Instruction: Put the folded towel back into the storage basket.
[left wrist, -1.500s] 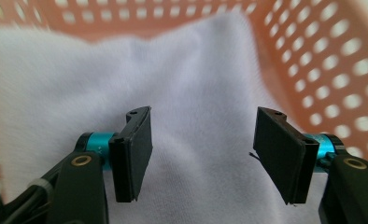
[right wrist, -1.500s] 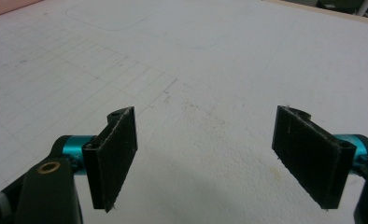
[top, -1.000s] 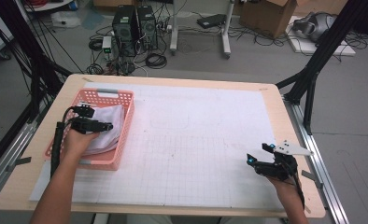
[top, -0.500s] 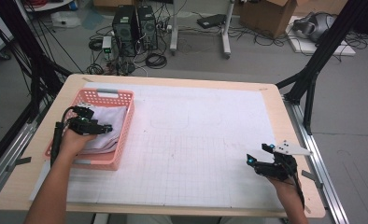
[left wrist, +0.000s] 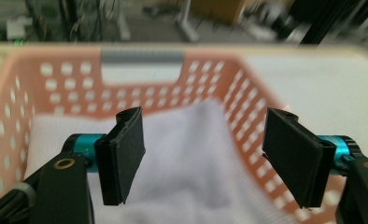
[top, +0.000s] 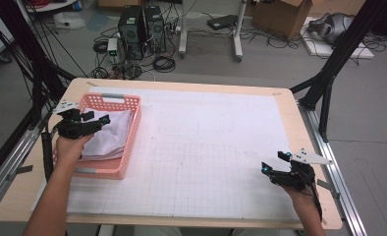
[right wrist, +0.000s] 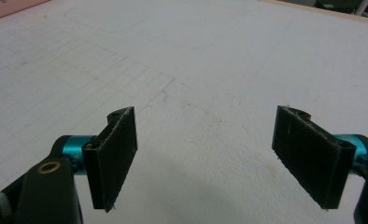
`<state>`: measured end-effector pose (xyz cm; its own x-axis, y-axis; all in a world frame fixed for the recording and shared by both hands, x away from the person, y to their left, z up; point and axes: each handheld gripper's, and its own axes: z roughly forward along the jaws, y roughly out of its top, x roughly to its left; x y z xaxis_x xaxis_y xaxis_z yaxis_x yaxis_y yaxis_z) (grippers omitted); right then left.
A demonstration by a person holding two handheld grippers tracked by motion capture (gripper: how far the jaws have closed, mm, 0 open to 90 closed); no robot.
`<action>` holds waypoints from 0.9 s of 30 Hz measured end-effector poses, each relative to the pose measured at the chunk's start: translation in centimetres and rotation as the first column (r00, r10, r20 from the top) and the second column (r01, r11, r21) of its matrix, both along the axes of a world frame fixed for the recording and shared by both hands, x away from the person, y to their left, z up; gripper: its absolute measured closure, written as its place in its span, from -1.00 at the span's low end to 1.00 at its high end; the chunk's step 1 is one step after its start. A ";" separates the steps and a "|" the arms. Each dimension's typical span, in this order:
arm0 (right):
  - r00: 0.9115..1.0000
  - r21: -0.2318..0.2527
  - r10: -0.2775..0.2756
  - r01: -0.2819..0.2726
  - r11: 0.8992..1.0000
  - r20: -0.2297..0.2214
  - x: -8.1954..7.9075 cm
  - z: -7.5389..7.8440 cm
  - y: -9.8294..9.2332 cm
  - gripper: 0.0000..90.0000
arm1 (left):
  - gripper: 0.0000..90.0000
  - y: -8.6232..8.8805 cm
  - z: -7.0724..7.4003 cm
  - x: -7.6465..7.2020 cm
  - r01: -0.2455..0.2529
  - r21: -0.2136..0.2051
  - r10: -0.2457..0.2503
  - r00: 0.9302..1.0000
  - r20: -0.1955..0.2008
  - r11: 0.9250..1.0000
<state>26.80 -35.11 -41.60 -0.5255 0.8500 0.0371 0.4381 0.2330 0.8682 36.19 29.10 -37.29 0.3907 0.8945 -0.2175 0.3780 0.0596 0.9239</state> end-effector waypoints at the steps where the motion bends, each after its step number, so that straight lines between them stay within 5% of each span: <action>1: 1.000 -0.003 0.002 -0.002 1.000 0.003 0.0 0.0 0.0 -0.53 | -0.37 -0.1 0.4 -0.6 0.016 -0.030 -0.015 1.000 0.027 0.999; 8: 1.000 -0.012 0.007 -0.007 1.000 0.005 0.0 0.1 0.2 -0.53 | -0.45 -2.7 1.6 -3.0 0.109 -0.054 -0.101 0.987 0.125 0.993; 14: 1.000 -0.015 0.014 -0.014 1.000 0.010 0.1 0.1 0.4 -0.53 | -0.58 -6.2 2.0 -4.4 0.208 -0.025 -0.199 0.960 0.199 0.978; 19: 0.999 -0.017 0.029 -0.029 0.999 0.016 0.1 0.1 0.5 -0.53 | -0.53 -9.1 1.9 -5.2 0.282 -0.019 -0.270 0.936 0.228 0.959; 27: 0.999 0.008 0.028 -0.028 1.000 0.025 0.0 0.1 0.1 -0.60 | -0.52 -13.8 0.7 -6.6 0.353 -0.004 -0.341 0.907 0.246 0.936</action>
